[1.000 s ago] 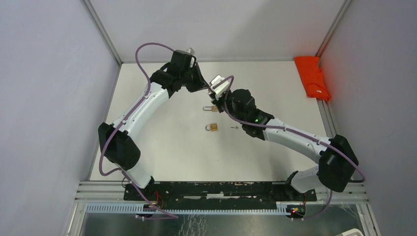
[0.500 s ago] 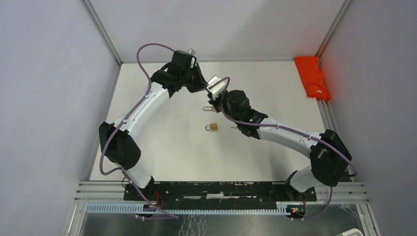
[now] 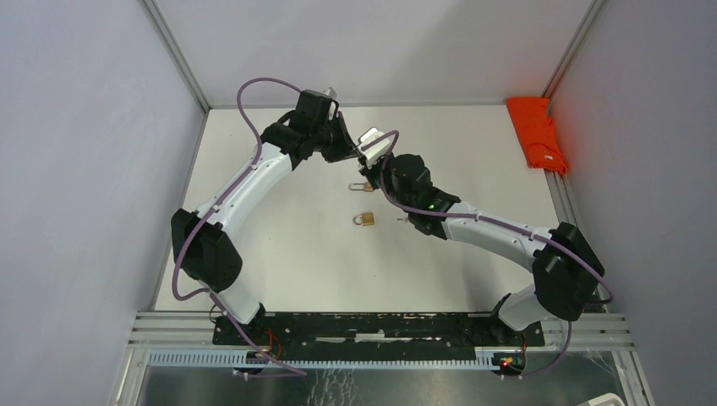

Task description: Unlock with the key

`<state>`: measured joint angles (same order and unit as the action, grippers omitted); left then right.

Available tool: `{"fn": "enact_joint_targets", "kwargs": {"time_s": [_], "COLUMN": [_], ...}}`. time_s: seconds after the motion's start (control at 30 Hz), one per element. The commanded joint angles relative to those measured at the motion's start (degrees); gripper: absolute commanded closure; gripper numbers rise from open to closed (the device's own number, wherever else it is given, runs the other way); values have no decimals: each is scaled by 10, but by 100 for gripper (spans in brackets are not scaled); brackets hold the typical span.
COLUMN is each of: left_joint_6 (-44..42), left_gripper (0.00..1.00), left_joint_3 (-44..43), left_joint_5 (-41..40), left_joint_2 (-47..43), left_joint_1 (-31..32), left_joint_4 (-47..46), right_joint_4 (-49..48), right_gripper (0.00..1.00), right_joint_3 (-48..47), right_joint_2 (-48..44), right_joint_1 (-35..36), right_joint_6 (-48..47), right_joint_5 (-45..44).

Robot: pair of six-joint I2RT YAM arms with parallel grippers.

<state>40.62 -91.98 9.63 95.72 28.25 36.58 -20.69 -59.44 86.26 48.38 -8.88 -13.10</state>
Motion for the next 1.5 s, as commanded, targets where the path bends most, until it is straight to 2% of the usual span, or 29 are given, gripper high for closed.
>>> {"fn": "enact_joint_targets", "kwargs": {"time_s": [0.0,0.73,1.07,1.23,1.47], "left_joint_6": [16,17,19,16,8], "left_gripper": [98,98,98,98,96], "left_joint_3": [-6,5,9,15,13], "left_joint_5": [11,15,24,27,35], "left_joint_2": [-14,-35,-35,-36,-32], "left_joint_1": [1,1,1,1,1], "left_joint_4": [-21,-23,-23,-24,-24], "right_joint_4": [-25,-32,-23,-18,-14], "right_gripper": [83,84,92,100,100], "right_joint_3": [-3,-8,-35,-41,-45], "right_joint_2": [-2,29,49,46,41], "right_joint_1": [4,5,19,28,28], "right_joint_6": [9,2,-16,-25,-39], "right_joint_5": [7,-18,-64,-98,-95]}}
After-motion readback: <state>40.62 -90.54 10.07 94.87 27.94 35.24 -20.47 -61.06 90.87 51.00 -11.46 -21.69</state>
